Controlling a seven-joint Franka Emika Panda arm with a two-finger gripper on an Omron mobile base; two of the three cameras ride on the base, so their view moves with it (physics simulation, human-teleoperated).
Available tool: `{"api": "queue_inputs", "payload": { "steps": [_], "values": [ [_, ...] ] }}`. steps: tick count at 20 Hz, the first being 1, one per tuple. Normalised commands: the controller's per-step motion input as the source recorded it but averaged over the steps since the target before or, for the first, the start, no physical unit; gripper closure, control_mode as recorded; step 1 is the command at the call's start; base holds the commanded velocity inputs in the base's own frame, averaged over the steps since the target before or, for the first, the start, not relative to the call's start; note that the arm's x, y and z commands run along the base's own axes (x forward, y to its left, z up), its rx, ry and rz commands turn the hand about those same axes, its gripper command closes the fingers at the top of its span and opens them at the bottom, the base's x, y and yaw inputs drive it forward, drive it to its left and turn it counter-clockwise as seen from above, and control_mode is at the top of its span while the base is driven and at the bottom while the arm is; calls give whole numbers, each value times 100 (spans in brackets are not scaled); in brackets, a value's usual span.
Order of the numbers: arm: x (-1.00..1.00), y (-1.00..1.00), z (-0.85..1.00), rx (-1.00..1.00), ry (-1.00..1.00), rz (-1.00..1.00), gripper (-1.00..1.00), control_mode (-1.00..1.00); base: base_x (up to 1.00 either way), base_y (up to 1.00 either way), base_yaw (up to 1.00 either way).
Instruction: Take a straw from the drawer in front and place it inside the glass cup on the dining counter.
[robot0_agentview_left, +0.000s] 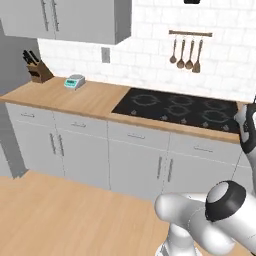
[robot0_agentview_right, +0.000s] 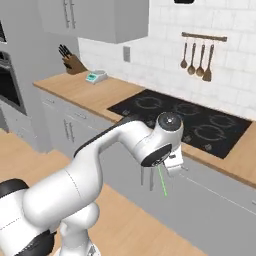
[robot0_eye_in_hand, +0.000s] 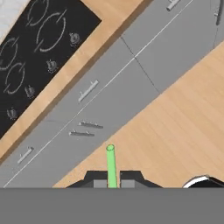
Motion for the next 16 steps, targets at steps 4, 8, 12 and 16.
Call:
{"api": "queue_inputs", "payload": {
  "steps": [4, 8, 12, 16],
  "values": [
    [0, 0, 0, 0, 0, 0, 100, 100, 35, 26, 75],
    [0, 0, 0, 0, 0, 0, 100, 100, 38, 23, 74],
    [0, 0, 0, 0, 0, 0, 100, 100, 47, 18, 72],
    [0, 0, 0, 0, 0, 0, 100, 100, 95, -8, 58]
  ]
}}
